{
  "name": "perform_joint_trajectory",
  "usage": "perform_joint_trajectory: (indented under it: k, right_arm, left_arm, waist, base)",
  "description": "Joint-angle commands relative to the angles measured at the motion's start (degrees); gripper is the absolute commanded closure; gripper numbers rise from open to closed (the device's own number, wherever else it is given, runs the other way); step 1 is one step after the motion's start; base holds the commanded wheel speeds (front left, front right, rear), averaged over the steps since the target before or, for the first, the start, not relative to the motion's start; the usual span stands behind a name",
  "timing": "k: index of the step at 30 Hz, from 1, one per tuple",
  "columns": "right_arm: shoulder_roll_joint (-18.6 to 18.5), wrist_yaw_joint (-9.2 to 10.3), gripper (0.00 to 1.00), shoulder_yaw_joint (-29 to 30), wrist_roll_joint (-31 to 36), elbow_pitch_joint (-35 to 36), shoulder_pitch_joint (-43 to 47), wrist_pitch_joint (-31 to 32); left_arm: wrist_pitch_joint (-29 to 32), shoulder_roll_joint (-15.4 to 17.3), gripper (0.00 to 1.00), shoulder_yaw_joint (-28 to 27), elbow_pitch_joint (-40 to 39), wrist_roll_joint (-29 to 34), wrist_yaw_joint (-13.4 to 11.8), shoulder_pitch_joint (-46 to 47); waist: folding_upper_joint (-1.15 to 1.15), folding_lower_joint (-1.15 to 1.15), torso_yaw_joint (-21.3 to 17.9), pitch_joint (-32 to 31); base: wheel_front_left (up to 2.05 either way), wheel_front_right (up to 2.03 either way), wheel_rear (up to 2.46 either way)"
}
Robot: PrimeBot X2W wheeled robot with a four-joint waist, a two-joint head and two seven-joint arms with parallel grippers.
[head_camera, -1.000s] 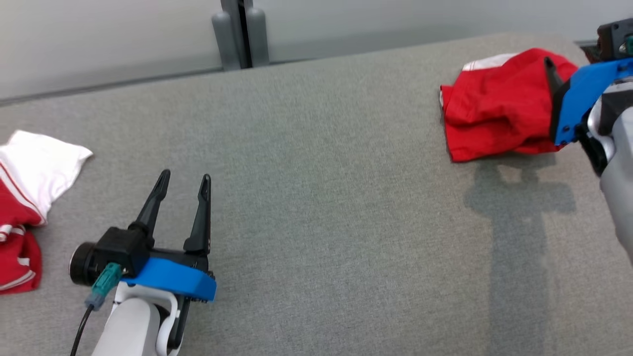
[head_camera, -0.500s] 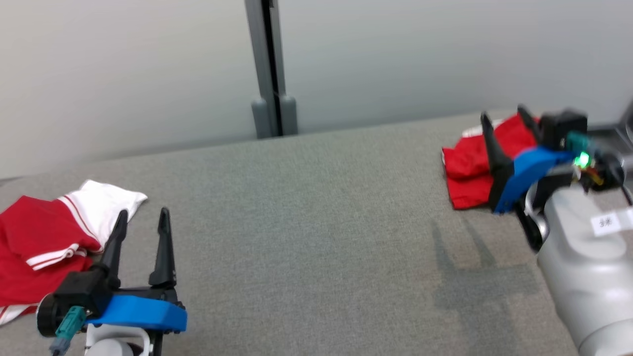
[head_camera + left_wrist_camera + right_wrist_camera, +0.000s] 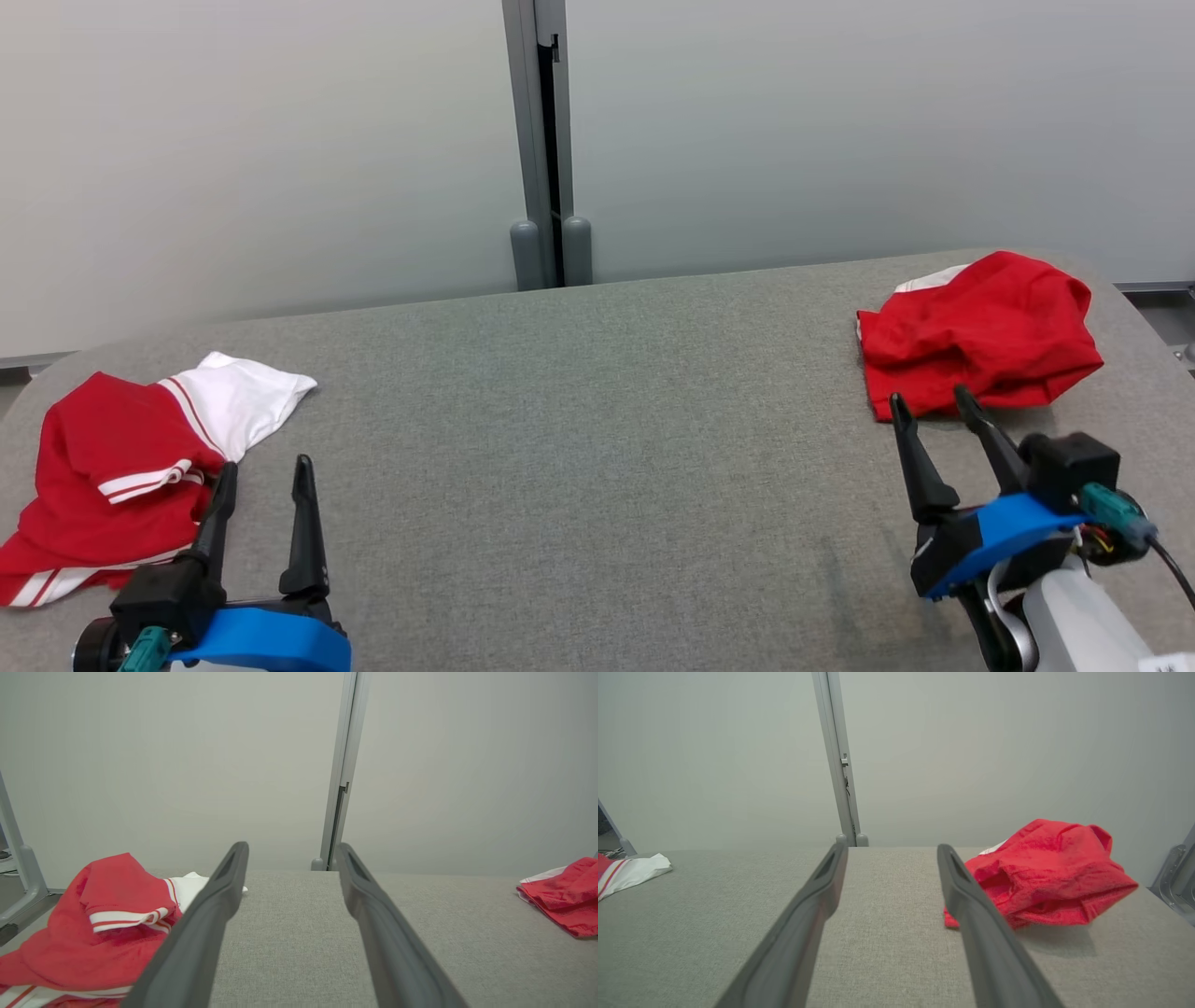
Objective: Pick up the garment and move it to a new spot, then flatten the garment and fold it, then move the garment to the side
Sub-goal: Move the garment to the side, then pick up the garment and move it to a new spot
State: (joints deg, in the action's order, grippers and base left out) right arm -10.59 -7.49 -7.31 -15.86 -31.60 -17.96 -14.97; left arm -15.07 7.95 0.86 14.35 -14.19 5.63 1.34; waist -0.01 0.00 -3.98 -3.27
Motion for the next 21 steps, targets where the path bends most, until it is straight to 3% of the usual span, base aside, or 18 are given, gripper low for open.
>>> perform_joint_trajectory:
  k: [1, 9, 21]
  right_arm:
    - [0.0, -0.01, 0.00, 0.2, -0.2, 1.3, 1.5, -0.3]
    - [1.6, -0.01, 0.00, 1.5, -0.4, 8.0, 7.0, -0.3]
    - [2.3, -0.01, 0.00, 2.0, 1.1, 8.7, 7.8, -0.3]
  left_arm:
    - [-0.1, -0.2, 0.00, 0.0, 0.2, 0.3, 0.2, -0.3]
    - [-0.1, -0.4, 0.00, -0.6, 1.5, 2.2, 0.6, -0.3]
    - [-0.1, -1.0, 0.00, -1.6, 2.1, 2.7, 1.3, 0.4]
  waist:
    - [0.01, 0.00, 0.1, 0.1]
    - [0.01, 0.00, 0.0, 0.5]
    - [0.01, 0.00, -0.5, 0.6]
  base:
    - [0.00, 0.00, 0.00]
    - [0.00, 0.00, 0.00]
    - [0.00, 0.00, 0.00]
